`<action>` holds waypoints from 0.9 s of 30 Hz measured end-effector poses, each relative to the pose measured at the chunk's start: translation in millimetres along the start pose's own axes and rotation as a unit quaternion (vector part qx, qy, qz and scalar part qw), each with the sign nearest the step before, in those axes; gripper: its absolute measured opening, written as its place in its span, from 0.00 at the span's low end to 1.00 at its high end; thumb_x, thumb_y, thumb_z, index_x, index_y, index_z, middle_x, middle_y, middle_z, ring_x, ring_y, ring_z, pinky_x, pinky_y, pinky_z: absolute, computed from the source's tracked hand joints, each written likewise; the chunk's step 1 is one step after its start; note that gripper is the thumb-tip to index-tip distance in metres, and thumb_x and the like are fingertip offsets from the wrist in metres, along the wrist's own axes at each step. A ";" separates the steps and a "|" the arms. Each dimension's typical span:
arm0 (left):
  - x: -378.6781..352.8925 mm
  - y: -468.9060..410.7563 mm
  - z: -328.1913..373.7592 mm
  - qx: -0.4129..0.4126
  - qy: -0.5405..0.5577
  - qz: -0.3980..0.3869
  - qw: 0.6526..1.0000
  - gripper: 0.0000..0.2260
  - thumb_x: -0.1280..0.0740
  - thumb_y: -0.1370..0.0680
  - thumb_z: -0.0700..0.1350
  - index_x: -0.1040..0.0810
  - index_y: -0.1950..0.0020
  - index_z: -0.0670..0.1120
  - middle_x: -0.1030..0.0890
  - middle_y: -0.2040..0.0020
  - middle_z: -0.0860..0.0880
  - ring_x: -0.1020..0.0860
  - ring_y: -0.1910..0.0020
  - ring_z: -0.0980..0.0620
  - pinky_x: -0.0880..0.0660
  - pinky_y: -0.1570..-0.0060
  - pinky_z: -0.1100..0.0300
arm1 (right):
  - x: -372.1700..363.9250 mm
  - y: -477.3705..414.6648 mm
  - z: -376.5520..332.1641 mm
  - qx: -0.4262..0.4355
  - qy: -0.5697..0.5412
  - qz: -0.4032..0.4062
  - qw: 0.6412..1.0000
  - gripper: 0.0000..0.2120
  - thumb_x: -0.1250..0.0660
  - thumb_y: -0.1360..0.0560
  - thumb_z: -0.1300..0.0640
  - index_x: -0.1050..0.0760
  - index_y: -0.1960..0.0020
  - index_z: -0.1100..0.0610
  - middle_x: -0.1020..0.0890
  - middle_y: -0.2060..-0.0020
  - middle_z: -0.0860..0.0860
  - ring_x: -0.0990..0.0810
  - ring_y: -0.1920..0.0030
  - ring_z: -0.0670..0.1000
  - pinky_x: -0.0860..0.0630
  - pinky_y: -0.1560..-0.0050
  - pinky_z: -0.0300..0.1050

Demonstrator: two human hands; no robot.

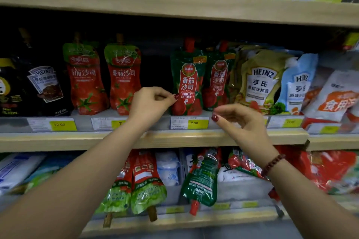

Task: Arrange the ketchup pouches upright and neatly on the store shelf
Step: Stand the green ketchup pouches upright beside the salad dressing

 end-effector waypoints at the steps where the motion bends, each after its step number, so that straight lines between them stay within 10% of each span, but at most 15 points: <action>1: -4.0 5.3 0.5 -0.007 -0.002 -0.003 1.000 0.04 0.28 0.30 0.51 0.20 0.65 0.57 0.19 0.70 0.59 0.22 0.67 0.62 0.25 0.65 0.67 | -5.6 12.0 4.1 -0.001 0.005 -0.015 1.000 0.07 0.28 0.31 0.61 0.20 0.55 0.52 0.17 0.59 0.45 0.19 0.59 0.42 0.24 0.56 0.32; 6: -28.1 25.9 13.0 -0.066 -0.043 -0.026 0.997 0.03 0.28 0.30 0.48 0.16 0.58 0.52 0.18 0.64 0.58 0.21 0.62 0.62 0.22 0.54 0.58 | -28.4 64.2 44.4 -0.014 0.086 -0.101 0.991 0.11 0.27 0.32 0.57 0.21 0.50 0.51 0.18 0.54 0.44 0.21 0.52 0.39 0.26 0.52 0.34; 14: -37.2 40.1 14.3 -0.099 -0.117 0.023 0.988 0.04 0.28 0.32 0.50 0.17 0.59 0.53 0.17 0.59 0.54 0.20 0.56 0.52 0.23 0.54 0.54 | -42.8 105.1 103.7 -0.054 0.243 -0.302 0.920 0.50 0.27 0.46 0.32 0.39 0.29 0.45 0.42 0.27 0.43 0.45 0.29 0.42 0.47 0.29 0.43; 27: -41.3 42.0 15.5 -0.104 -0.106 0.031 0.988 0.03 0.28 0.30 0.49 0.18 0.59 0.51 0.18 0.58 0.54 0.22 0.56 0.51 0.26 0.51 0.51 | -48.6 106.8 93.7 0.056 0.274 -0.208 0.937 0.24 0.29 0.34 0.65 0.24 0.38 0.56 0.24 0.37 0.55 0.30 0.33 0.56 0.30 0.35 0.54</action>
Point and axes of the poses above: each hand's wrist, its own y-axis away from the middle knuckle, its own x-axis out of the back of the hand, z = x × y, the point moved 3 cm from there along -y, towards the middle knuckle
